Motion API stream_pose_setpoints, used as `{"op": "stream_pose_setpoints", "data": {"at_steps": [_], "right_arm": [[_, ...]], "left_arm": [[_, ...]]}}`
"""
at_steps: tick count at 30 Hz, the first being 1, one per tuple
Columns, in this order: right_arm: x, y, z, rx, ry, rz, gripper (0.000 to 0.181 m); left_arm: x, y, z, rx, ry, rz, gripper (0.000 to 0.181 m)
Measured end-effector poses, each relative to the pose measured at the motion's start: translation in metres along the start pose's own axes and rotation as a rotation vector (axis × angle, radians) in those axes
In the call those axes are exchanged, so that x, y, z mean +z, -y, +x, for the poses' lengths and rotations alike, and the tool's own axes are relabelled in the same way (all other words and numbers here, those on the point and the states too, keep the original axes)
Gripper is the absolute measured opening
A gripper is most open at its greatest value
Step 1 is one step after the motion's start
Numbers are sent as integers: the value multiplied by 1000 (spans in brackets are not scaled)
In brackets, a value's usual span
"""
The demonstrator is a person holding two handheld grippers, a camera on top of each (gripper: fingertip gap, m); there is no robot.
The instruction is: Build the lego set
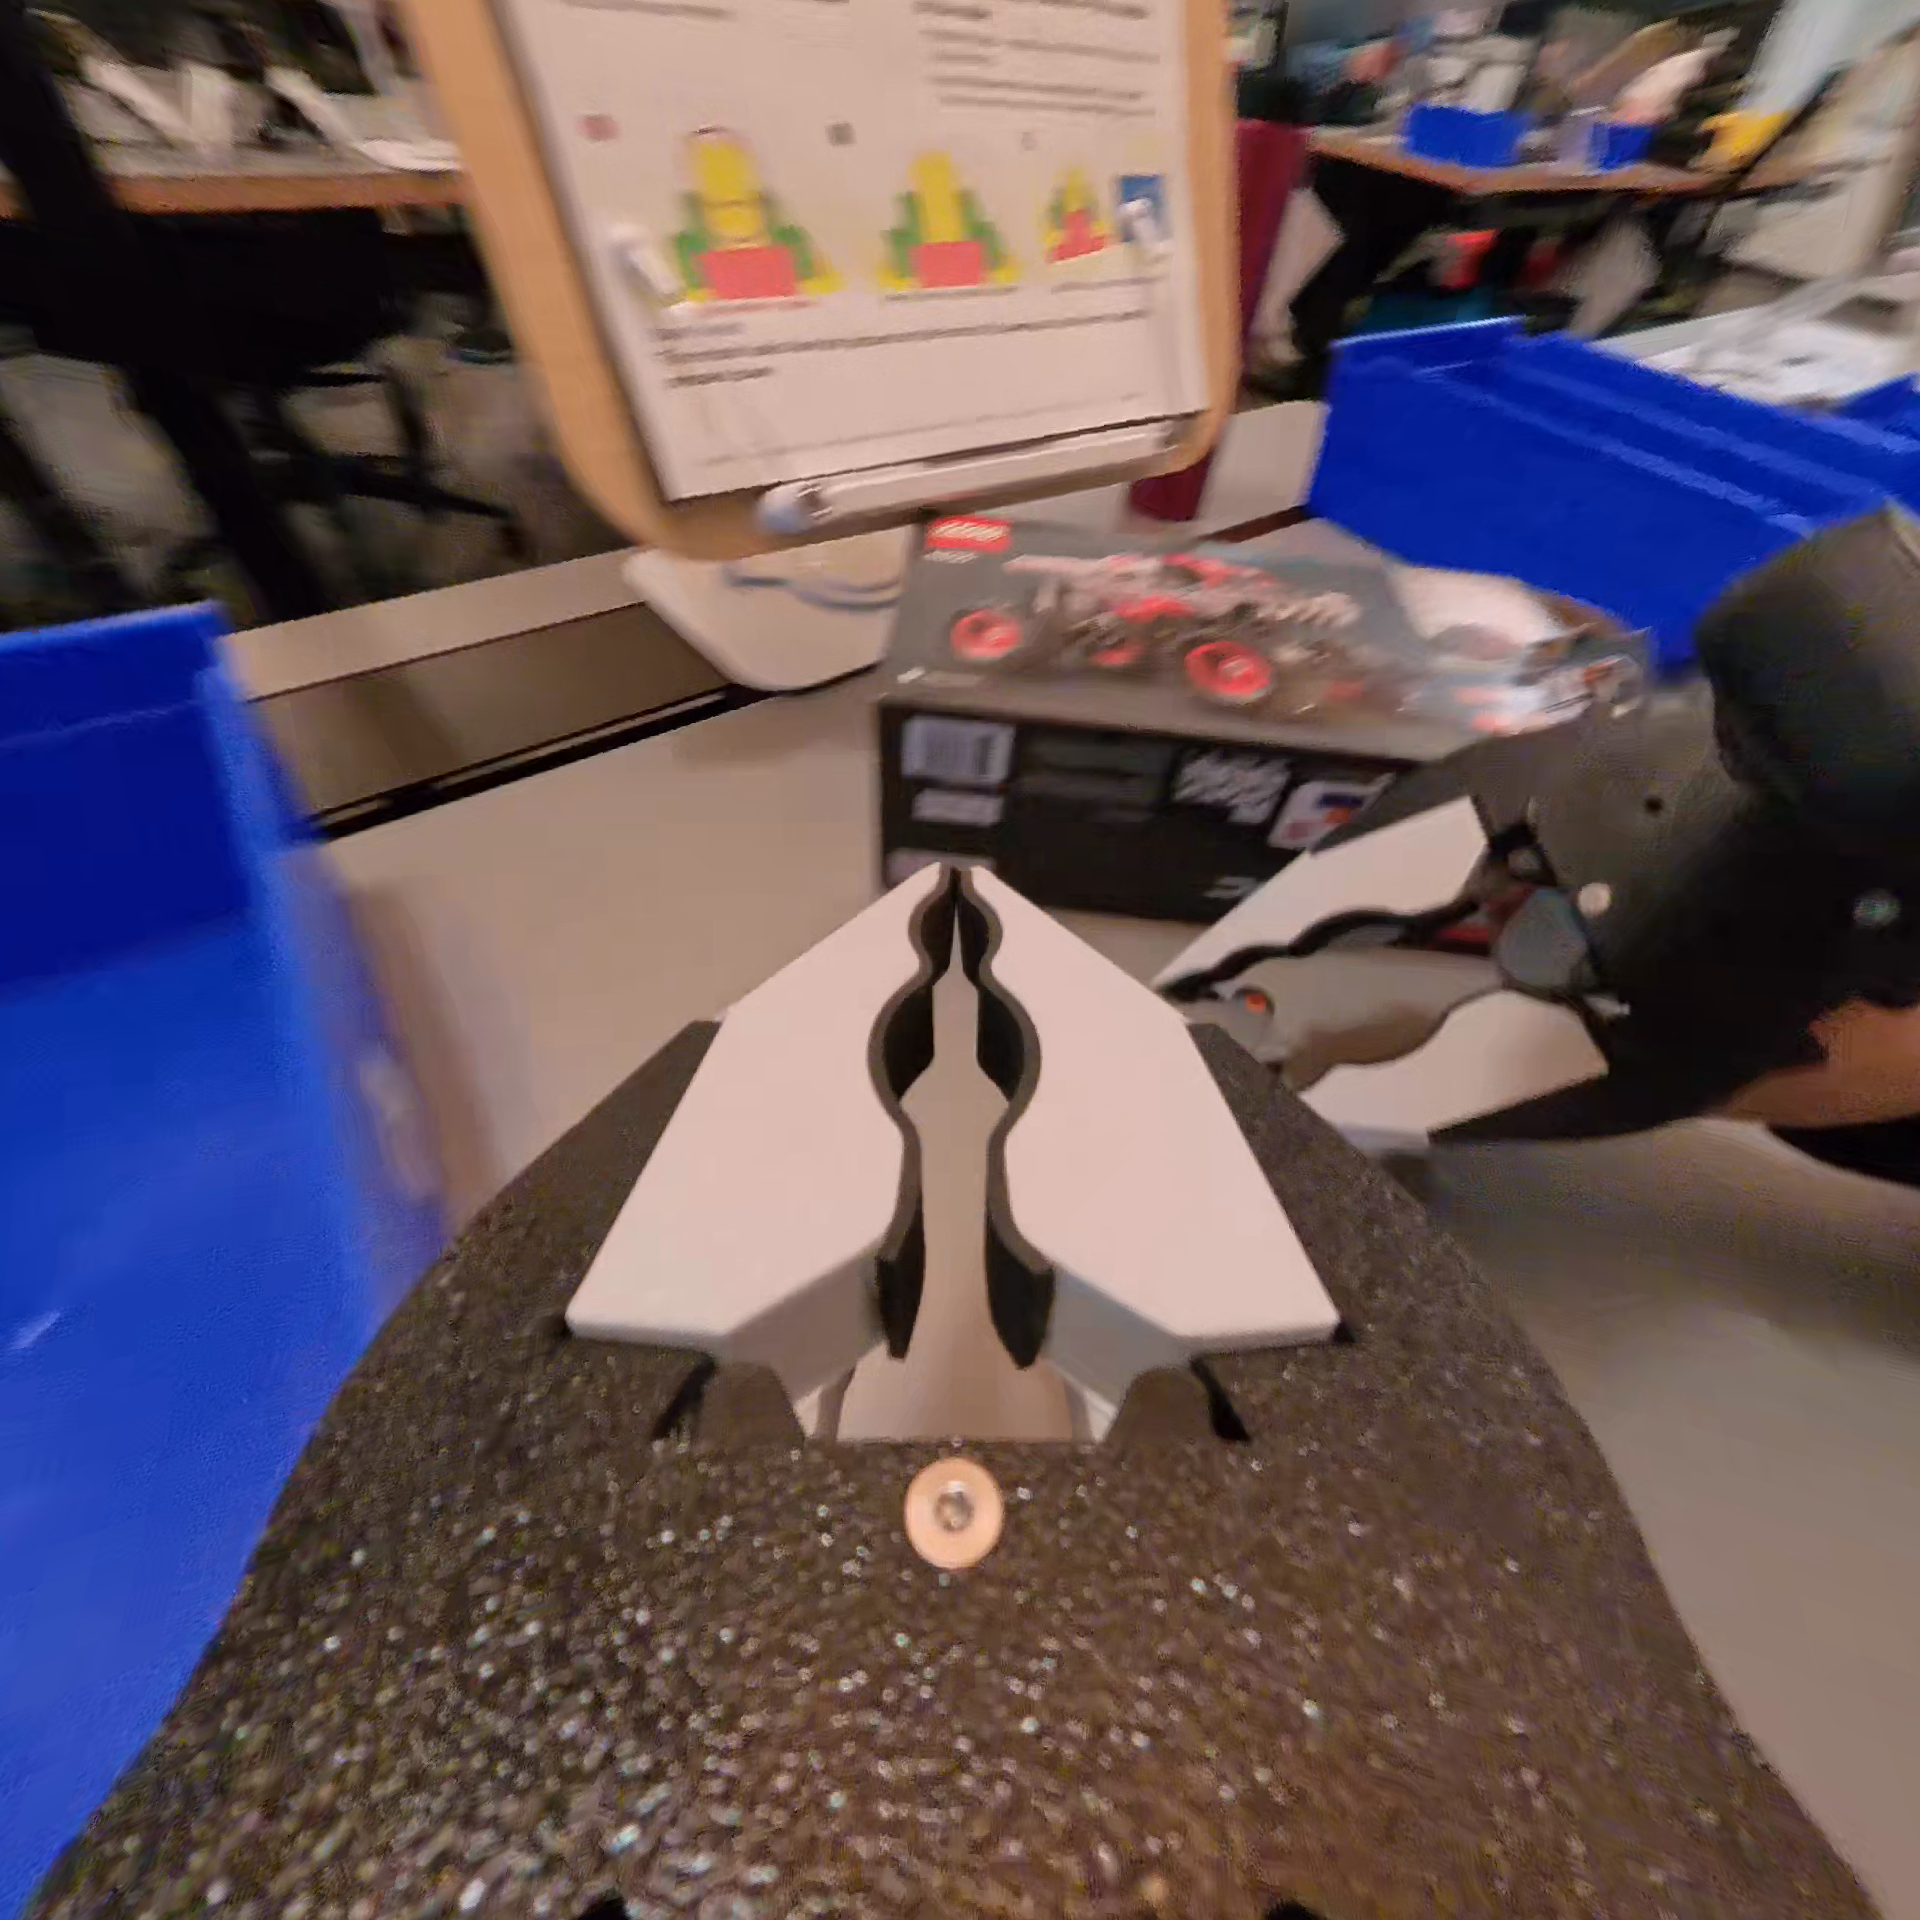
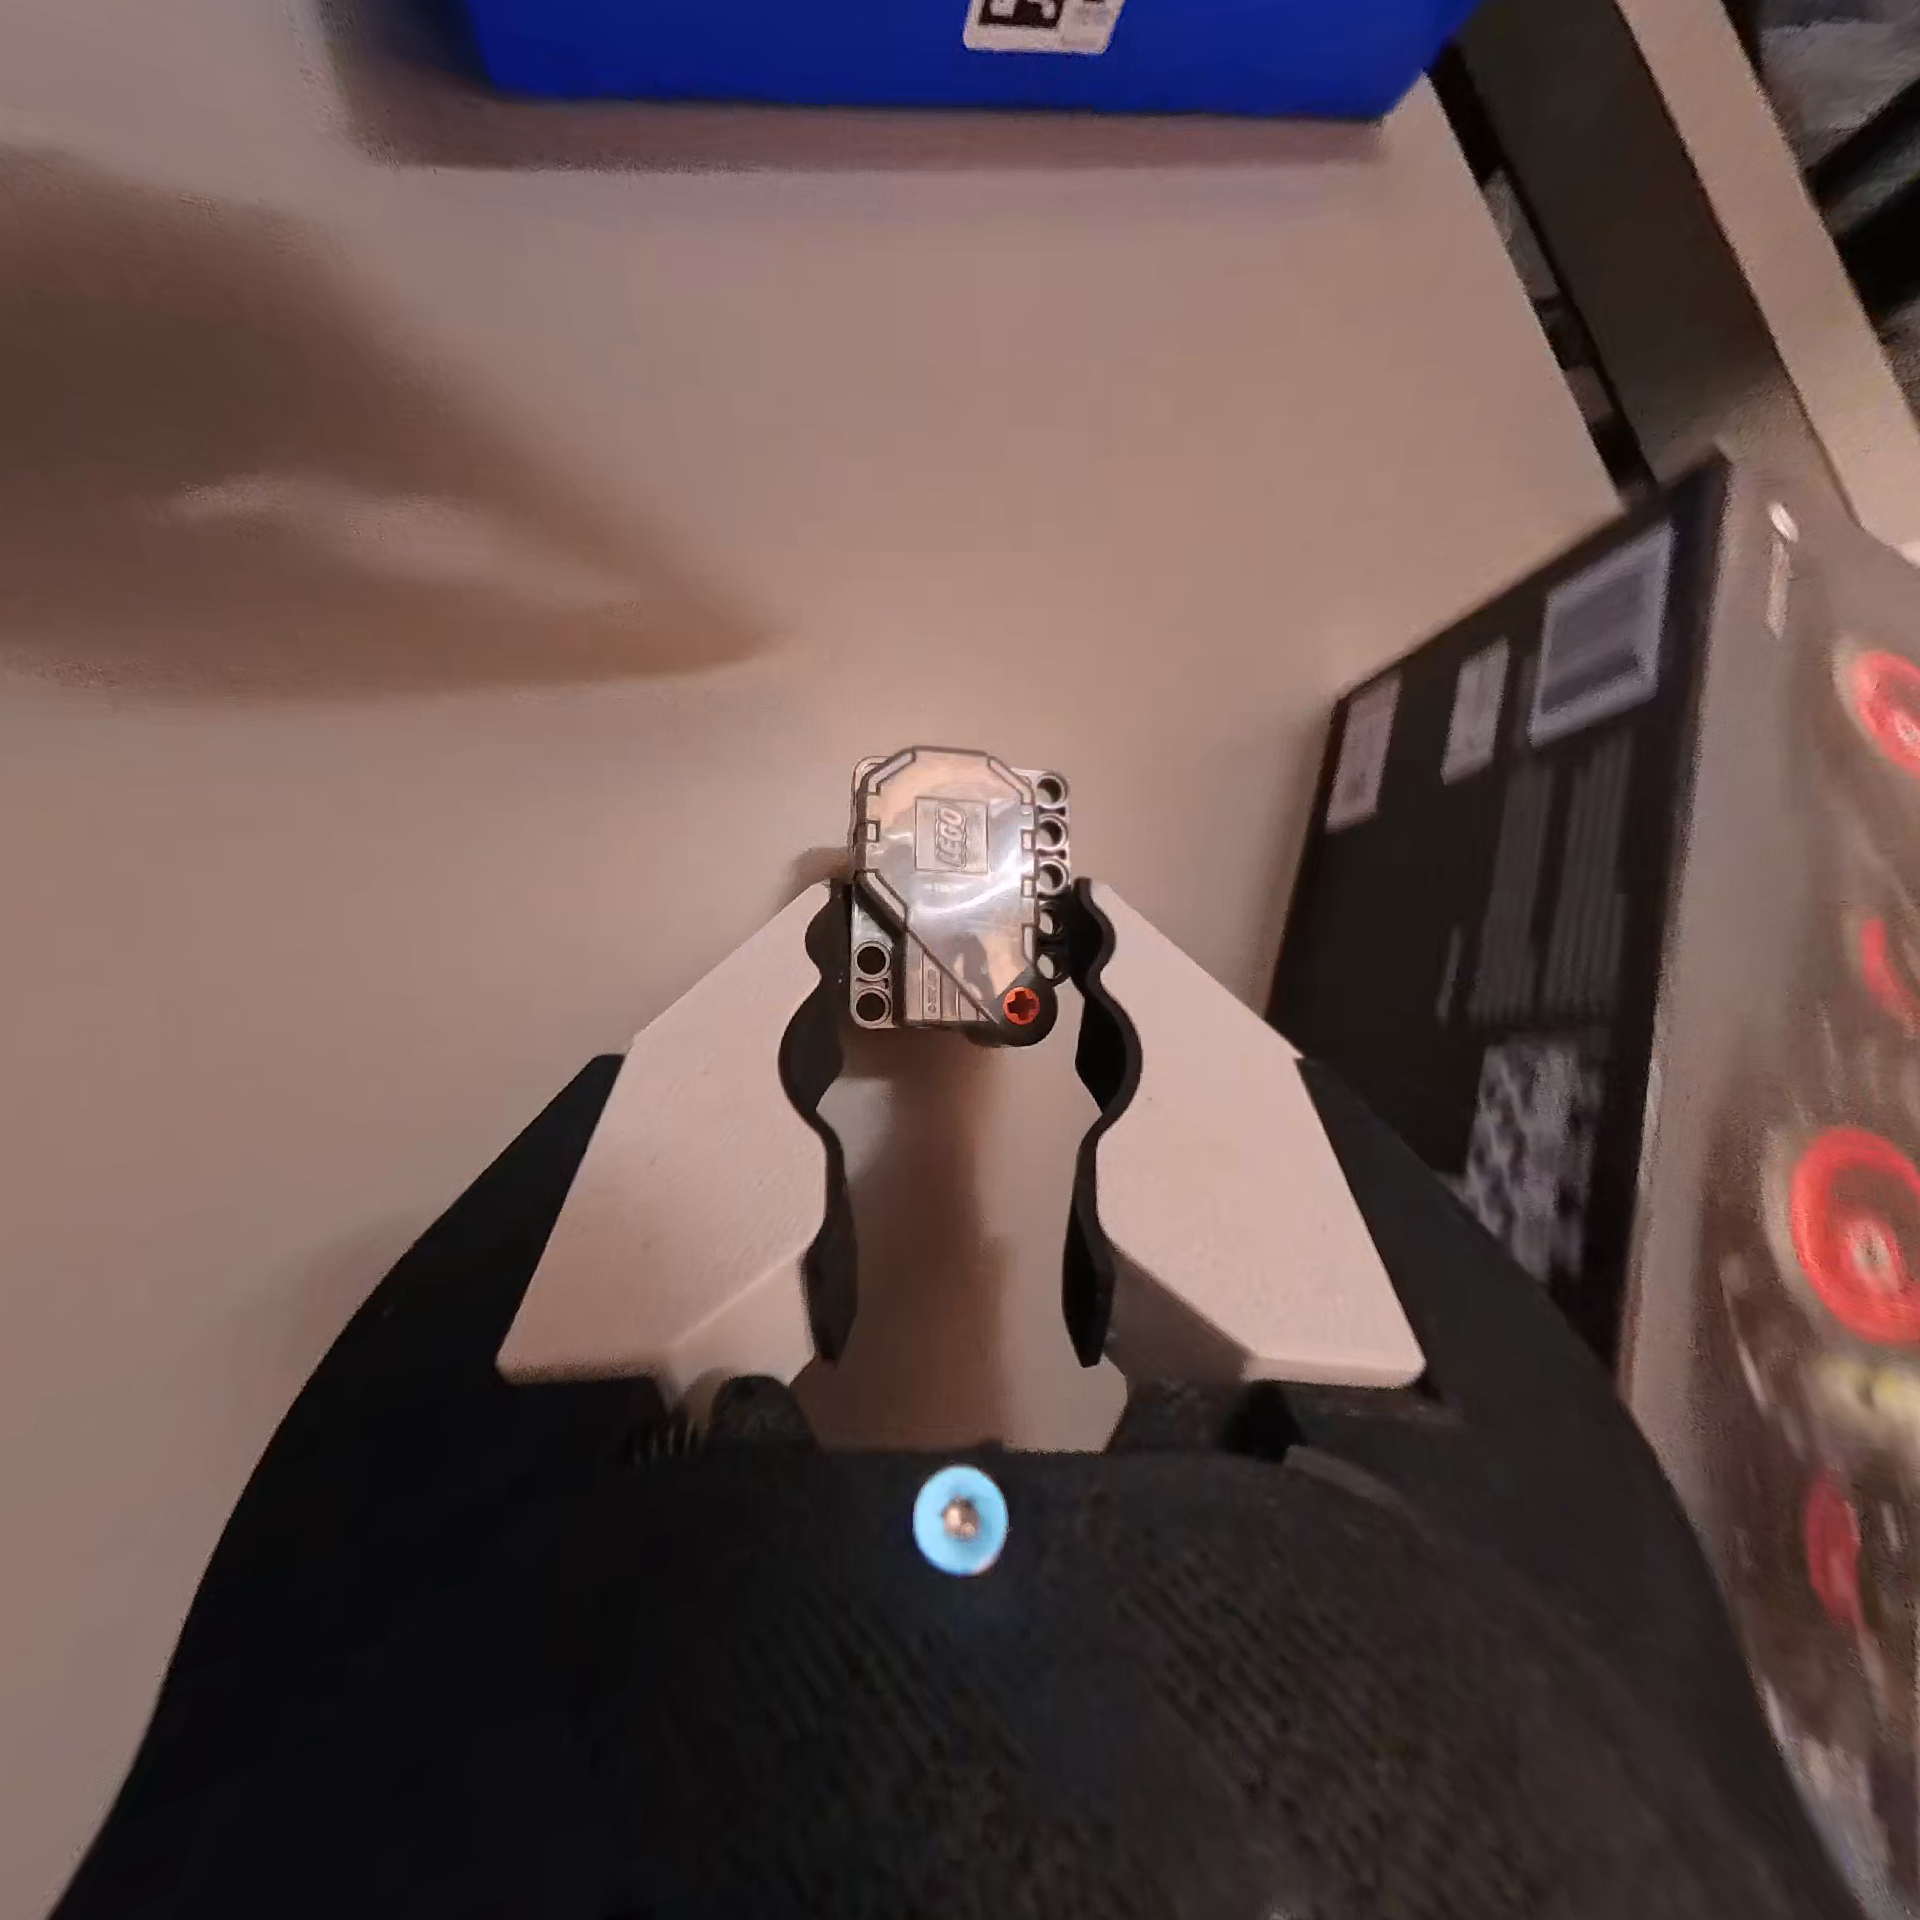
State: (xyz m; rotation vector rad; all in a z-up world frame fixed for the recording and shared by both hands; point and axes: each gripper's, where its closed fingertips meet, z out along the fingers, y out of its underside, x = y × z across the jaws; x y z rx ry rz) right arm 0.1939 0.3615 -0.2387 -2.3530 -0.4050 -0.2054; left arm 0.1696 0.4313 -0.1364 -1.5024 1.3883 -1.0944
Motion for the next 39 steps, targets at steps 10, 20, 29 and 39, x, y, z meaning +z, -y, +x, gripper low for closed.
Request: {"op": "stream_pose_setpoints", "data": {"at_steps": [10, 20, 29, 39], "right_arm": [[99, 93, 10, 137, -33, 8, 41], [84, 106, 56, 184, -181, 11, 41], [113, 244, 80, -23, -13, -29, 41], [218, 232, 77, -308, 63, -324, 41]], "left_arm": [[-67, -6, -58, 83, 359, 158, 0], [-101, -20, -75, 19, 339, 111, 0], [-118, -25, -89, -139, 237, 90, 0], [-123, -36, -109, -225, 210, 129, 0]]}}
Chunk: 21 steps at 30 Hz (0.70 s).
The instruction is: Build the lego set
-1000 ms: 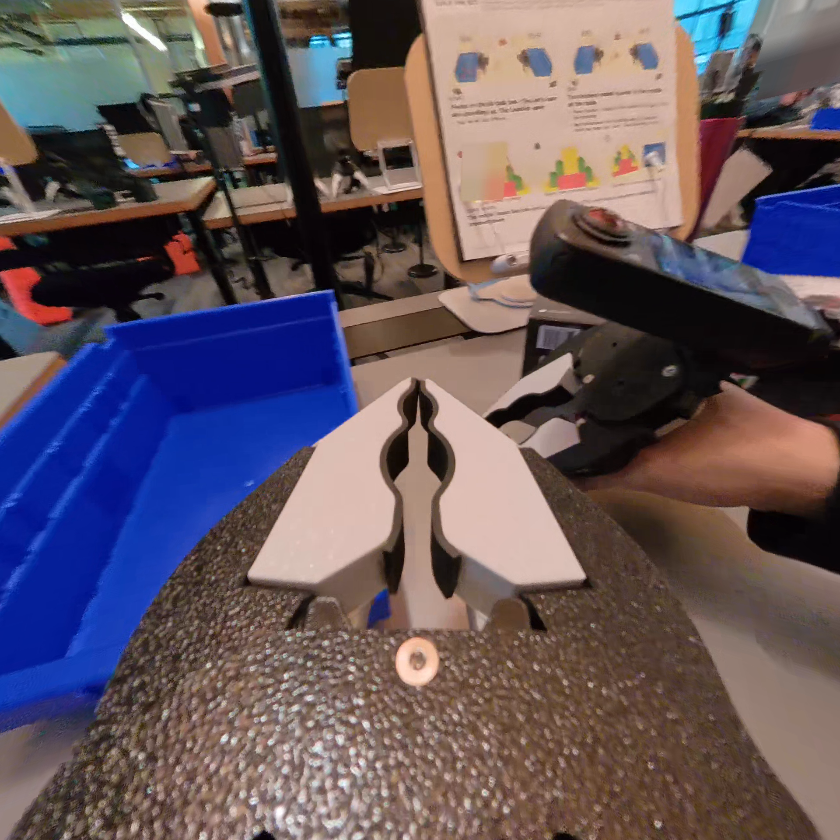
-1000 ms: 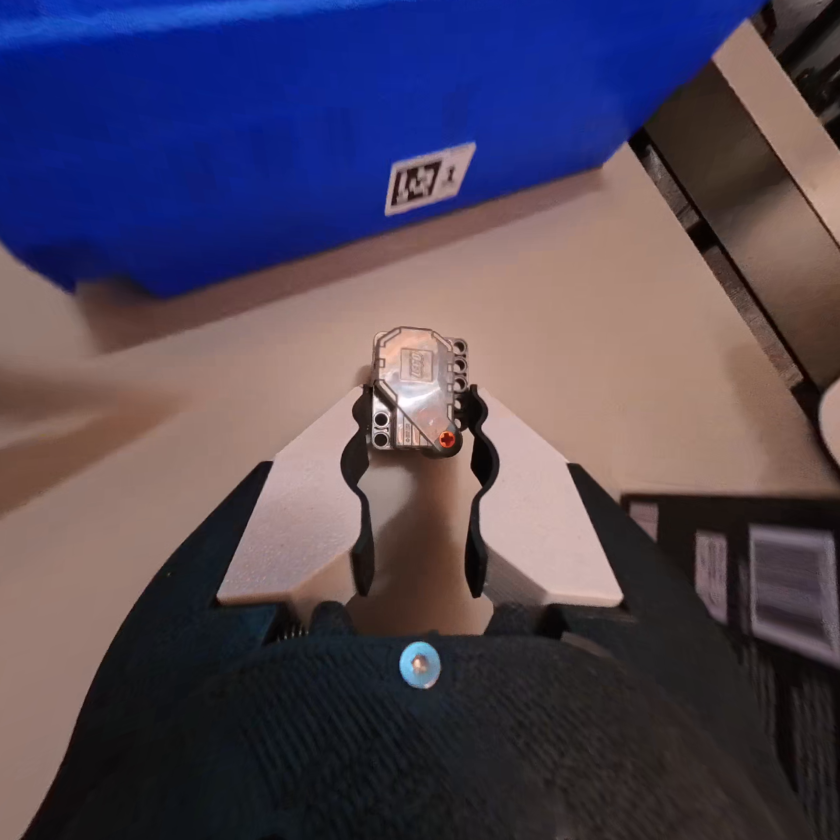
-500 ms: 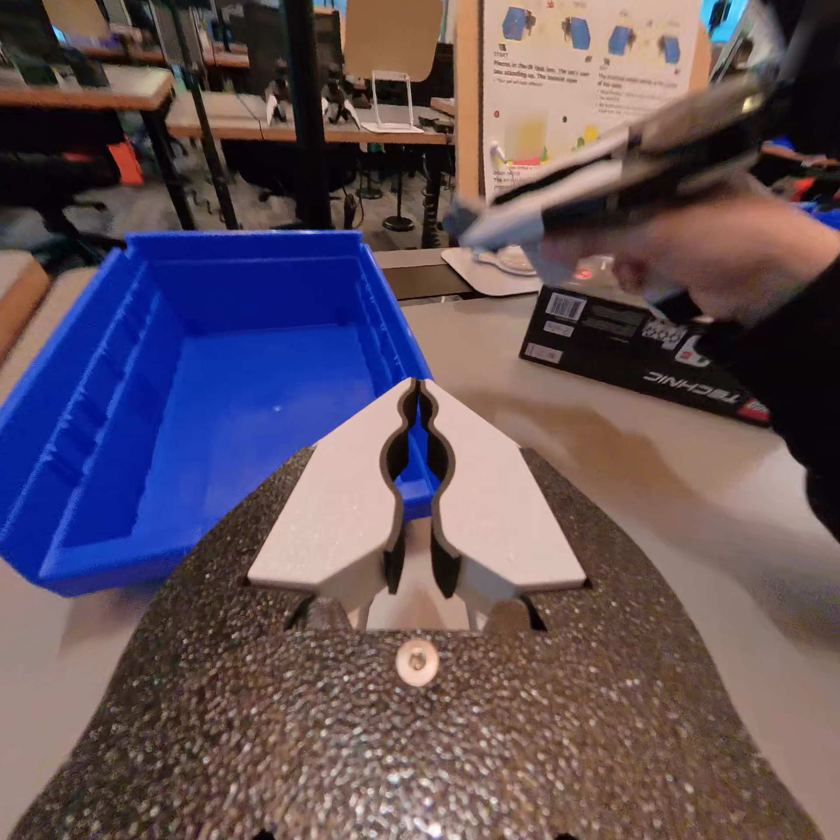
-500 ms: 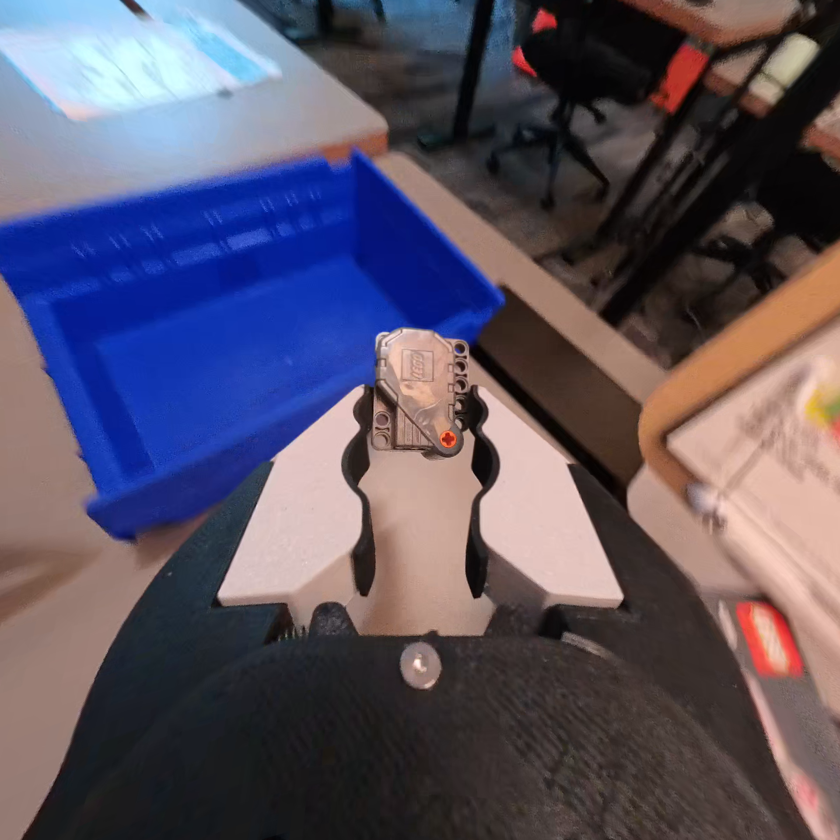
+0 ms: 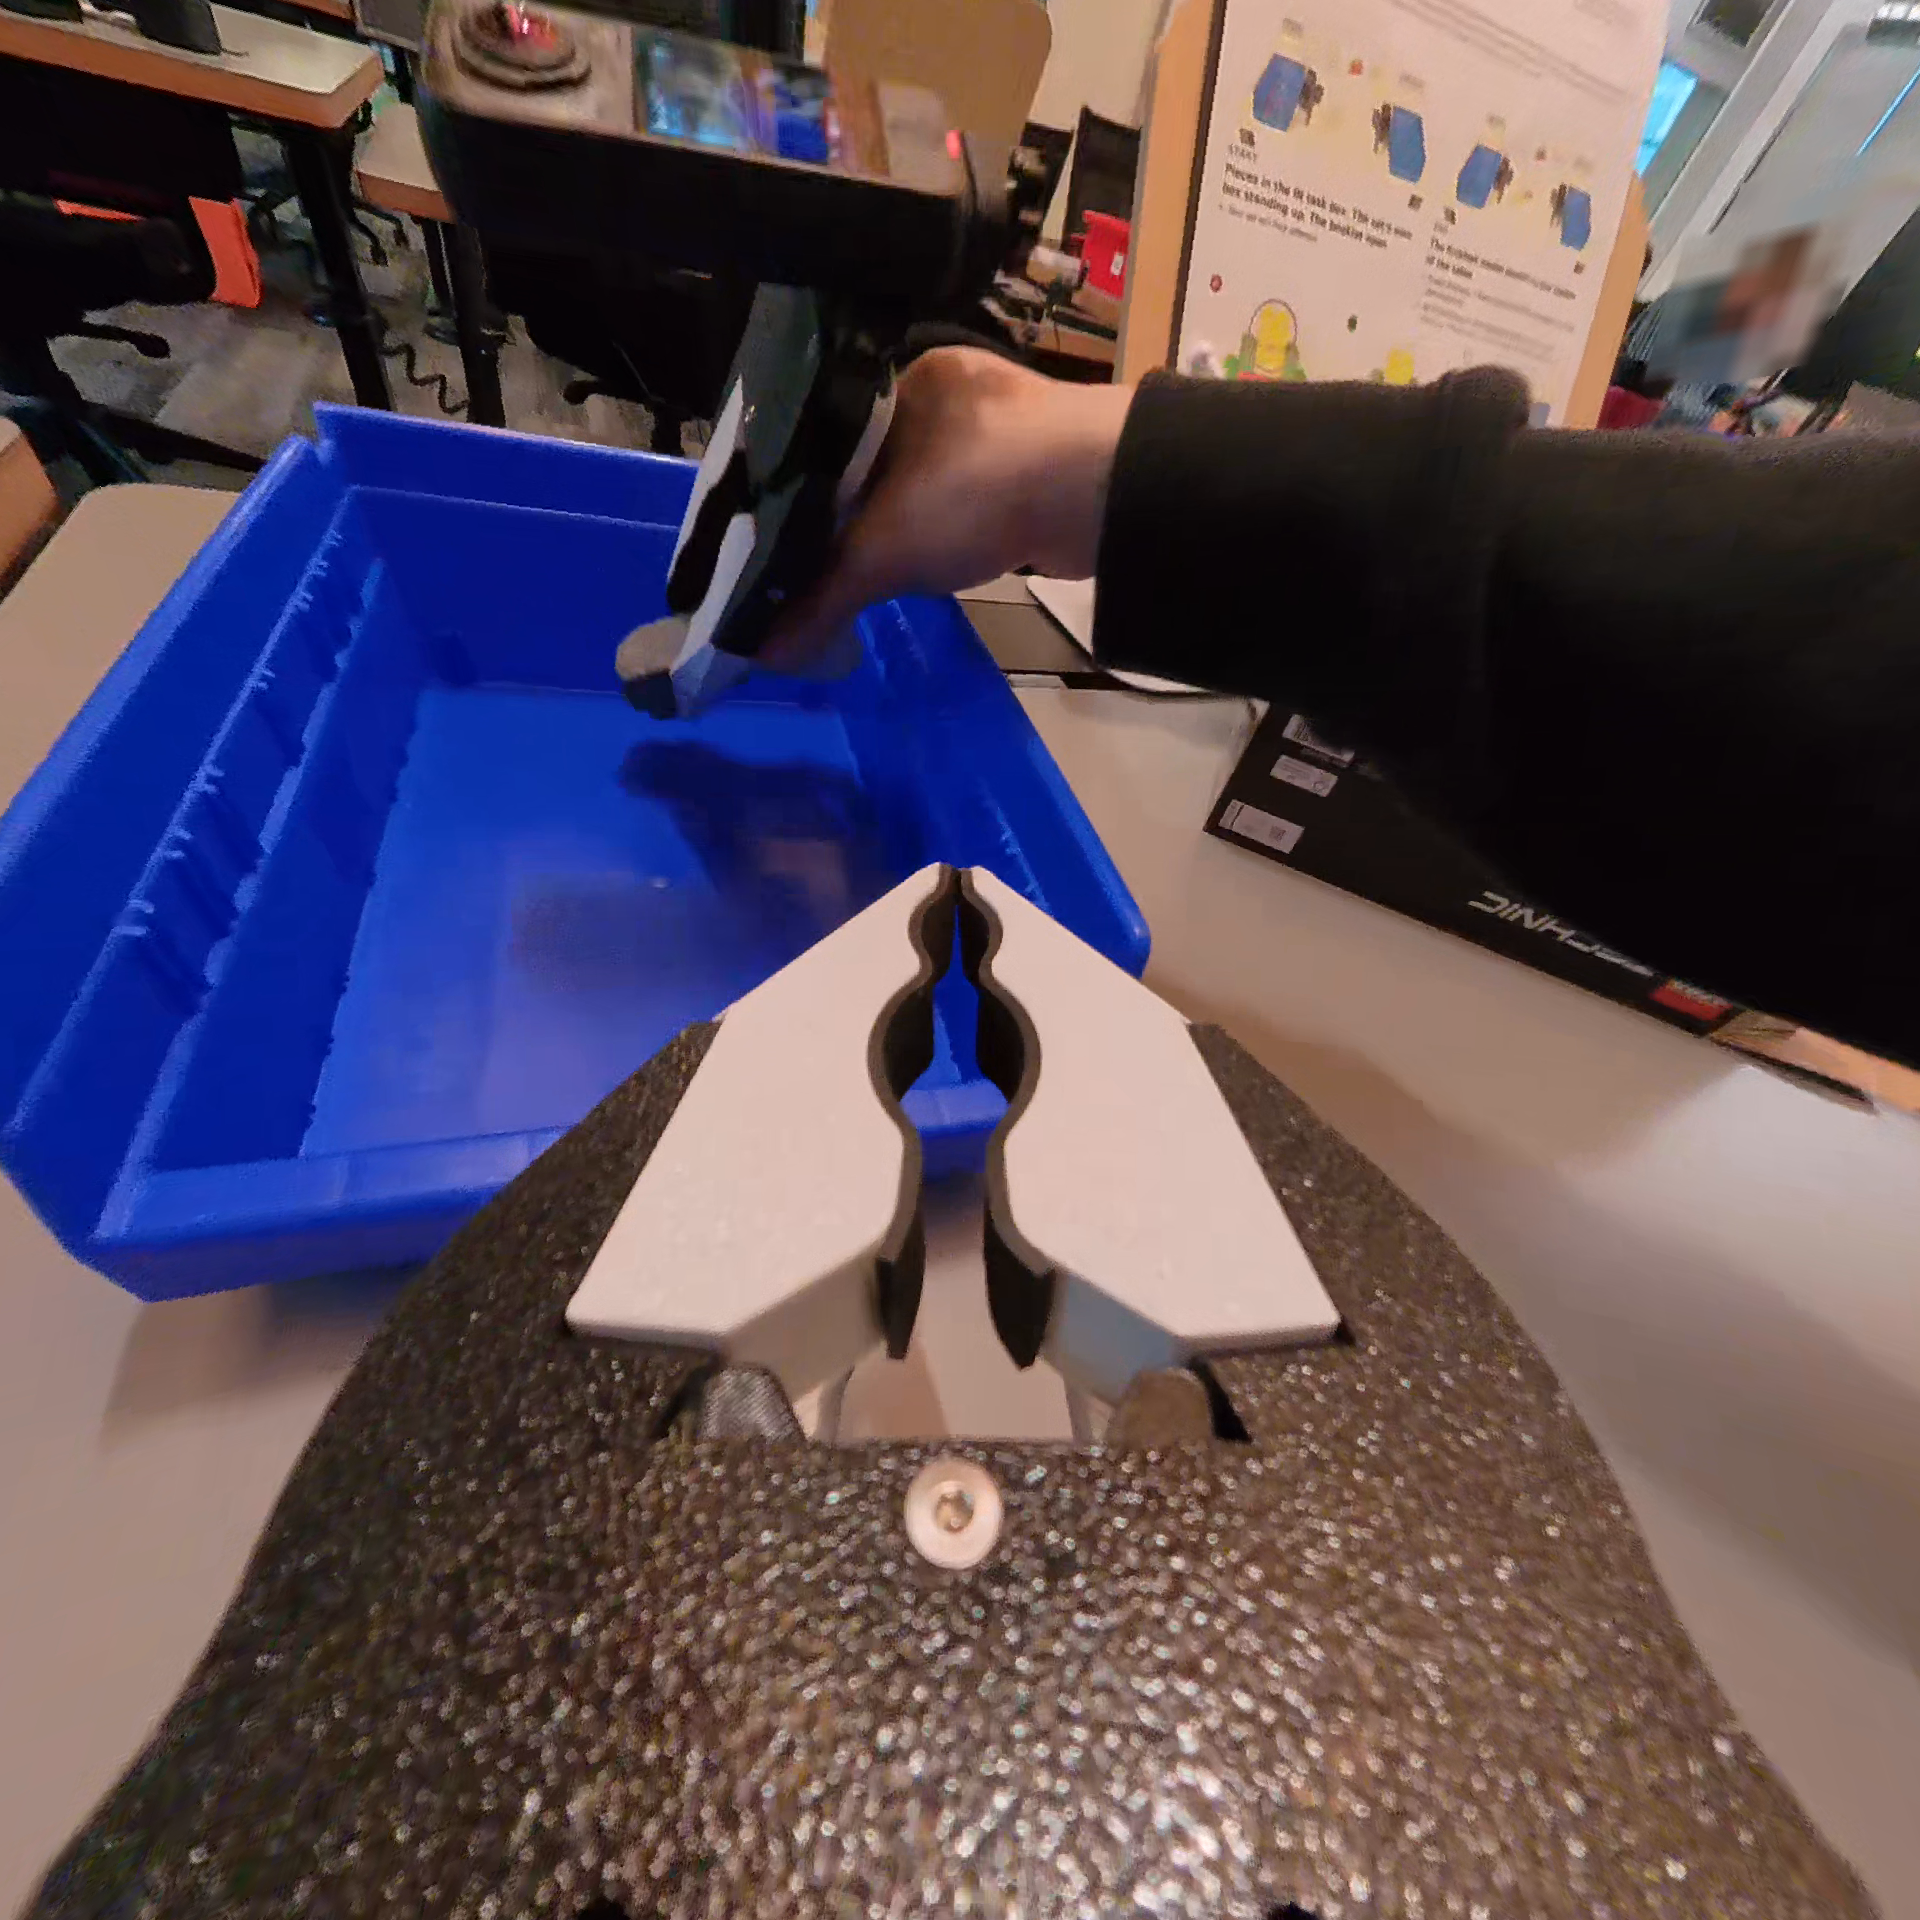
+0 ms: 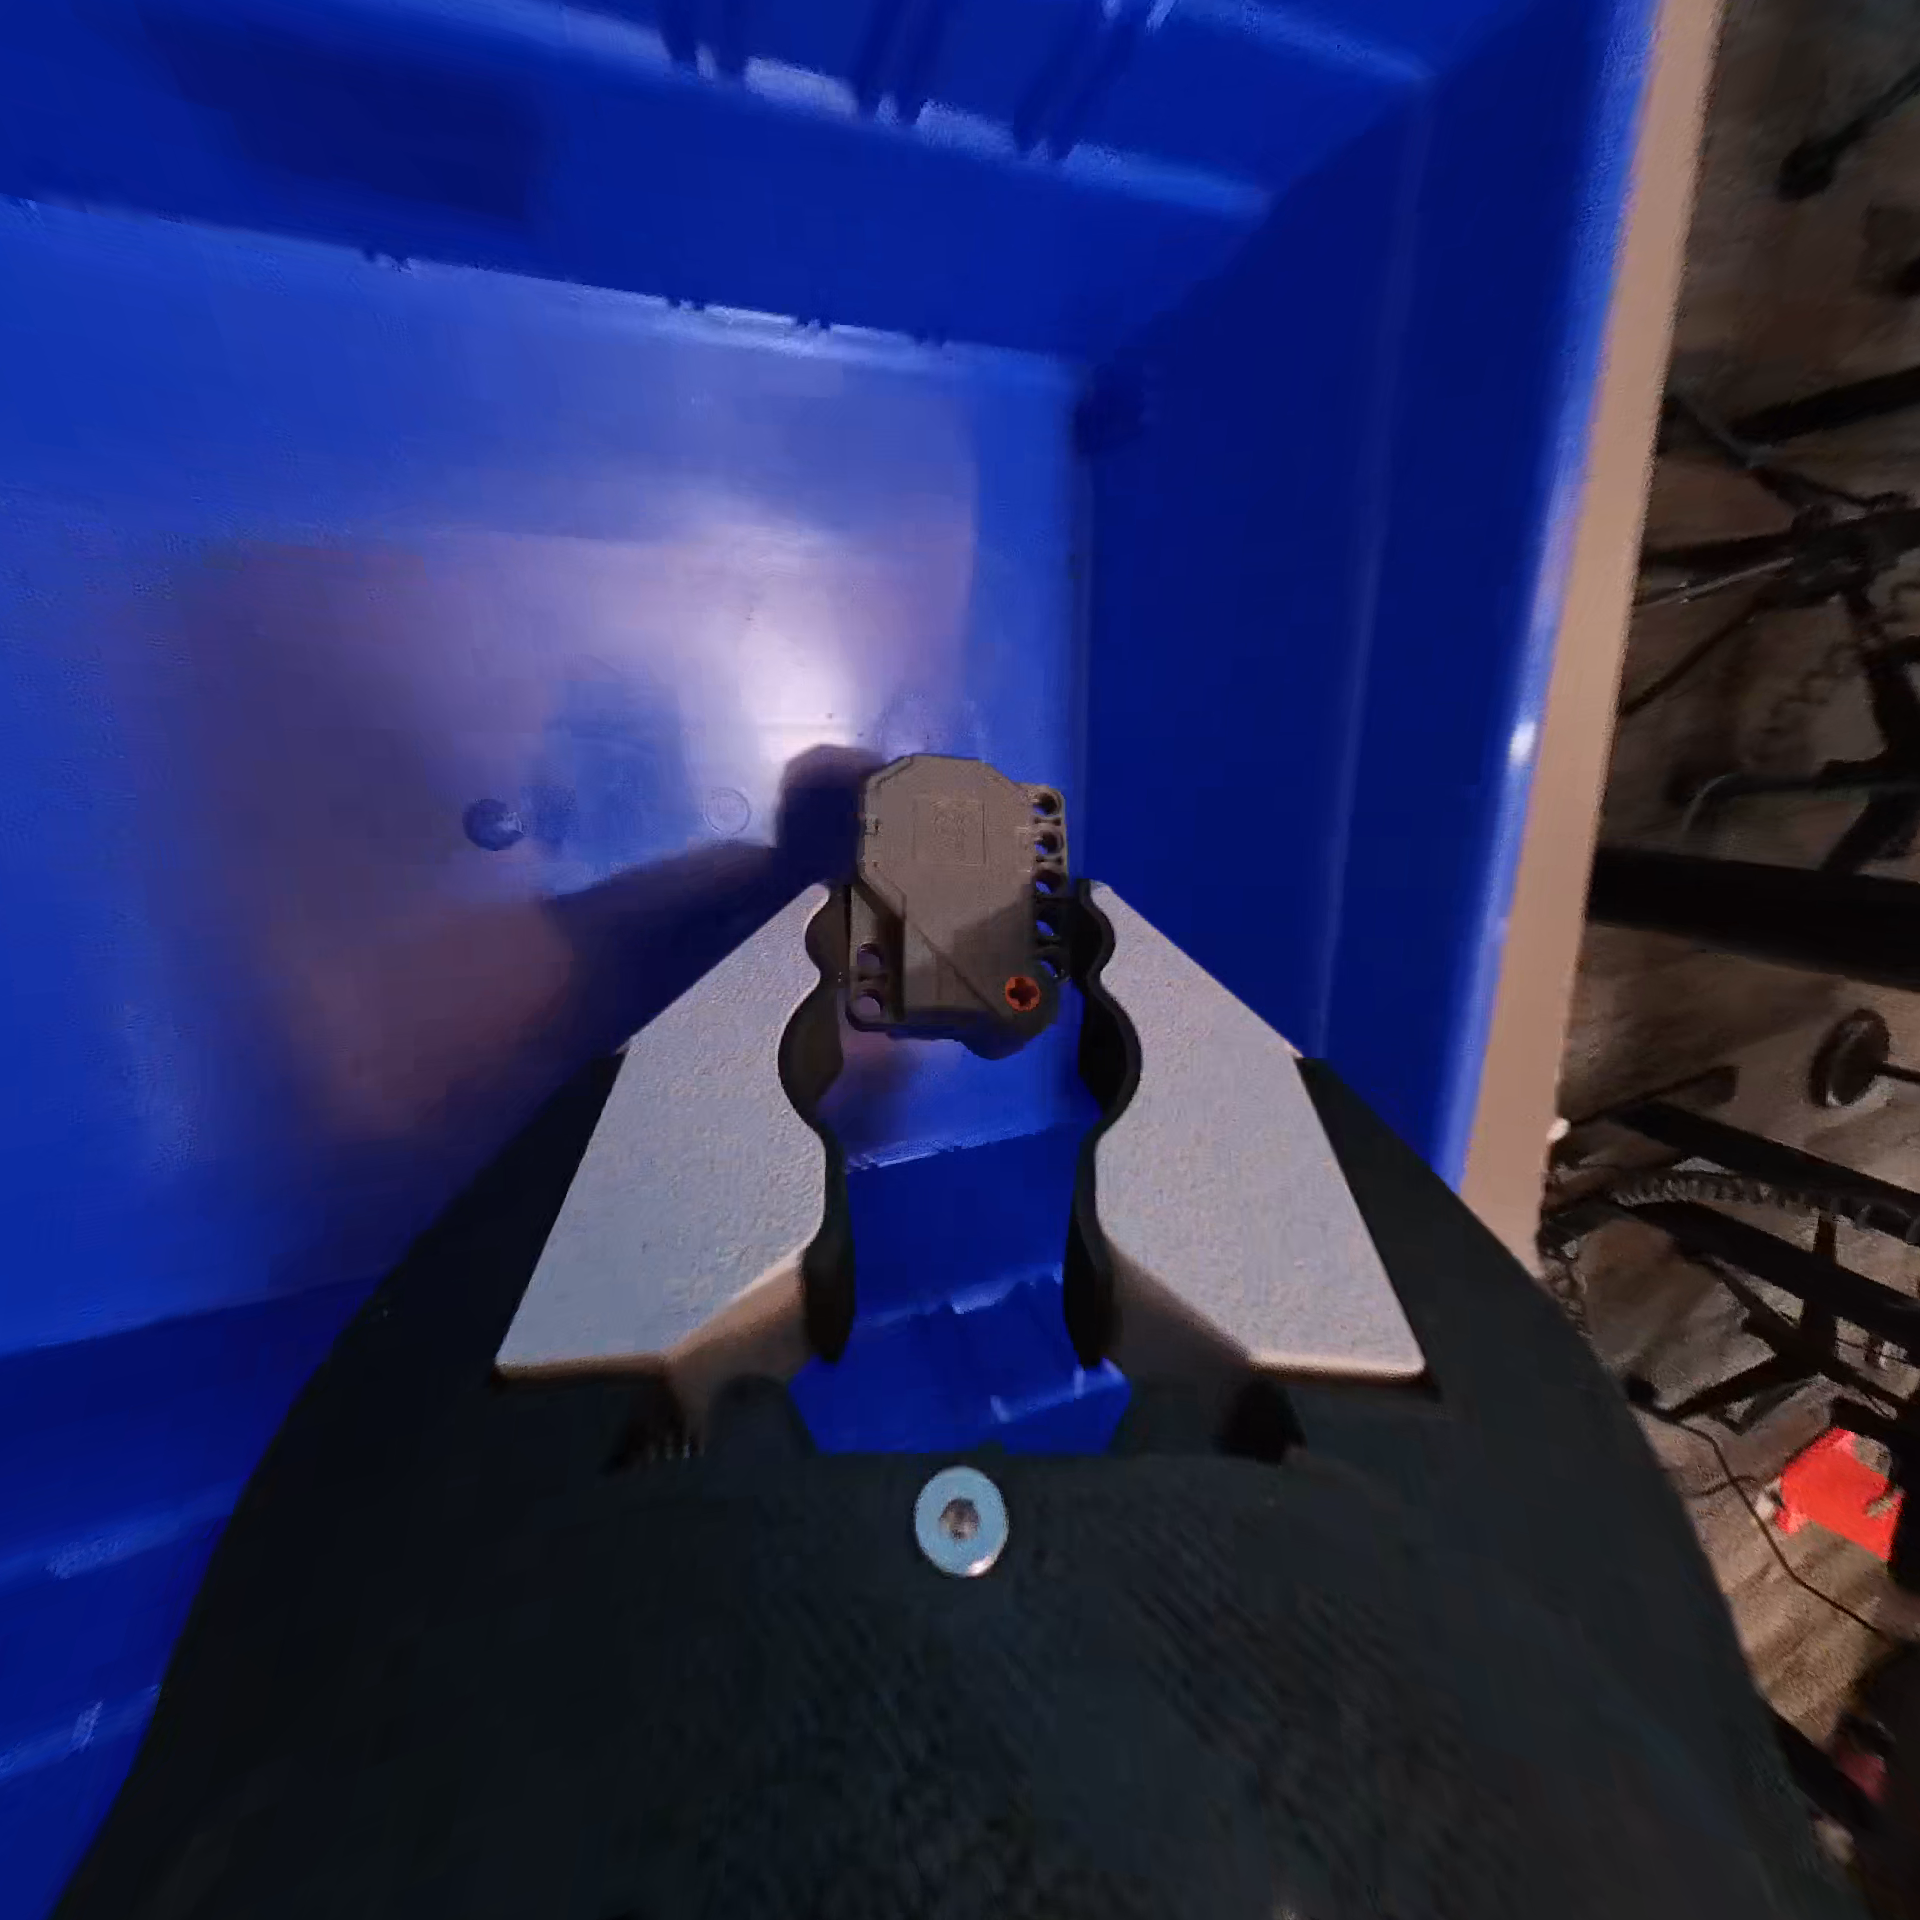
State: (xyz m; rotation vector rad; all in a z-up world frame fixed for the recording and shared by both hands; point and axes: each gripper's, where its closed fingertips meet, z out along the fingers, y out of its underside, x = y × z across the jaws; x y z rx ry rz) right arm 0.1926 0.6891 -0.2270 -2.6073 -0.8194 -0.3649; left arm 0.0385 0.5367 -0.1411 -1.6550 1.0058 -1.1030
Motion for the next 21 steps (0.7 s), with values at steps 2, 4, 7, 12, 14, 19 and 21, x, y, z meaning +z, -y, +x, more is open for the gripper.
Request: {"op": "stream_pose_setpoints", "data": {"at_steps": [2, 4, 7, 12, 14, 19, 21], "right_arm": [[7, -2, -4, -82, 27, -56, 41], [10, 1, -6, -197, 30, -53, 39], [8, -1, 0, -215, -3, -59, 39], [-4, 3, -14, -145, 146, 62, 39], [-6, 14, -21, -109, 180, 108, 39], [7, 22, -27, -247, 150, 74, 29], [10, 18, -22, -260, 122, 34, 29]], "left_arm": [[3, -3, 2, -18, -27, -5, 0], [6, -4, 6, -17, -48, -14, 0], [7, -5, 9, 10, -52, -25, 0], [10, -5, 12, -6, -69, -18, 0], [12, -4, 15, -10, -81, -10, 0], [15, -12, 12, -8, -66, -43, 0], [13, -13, 9, -6, -51, -41, 0]]}}
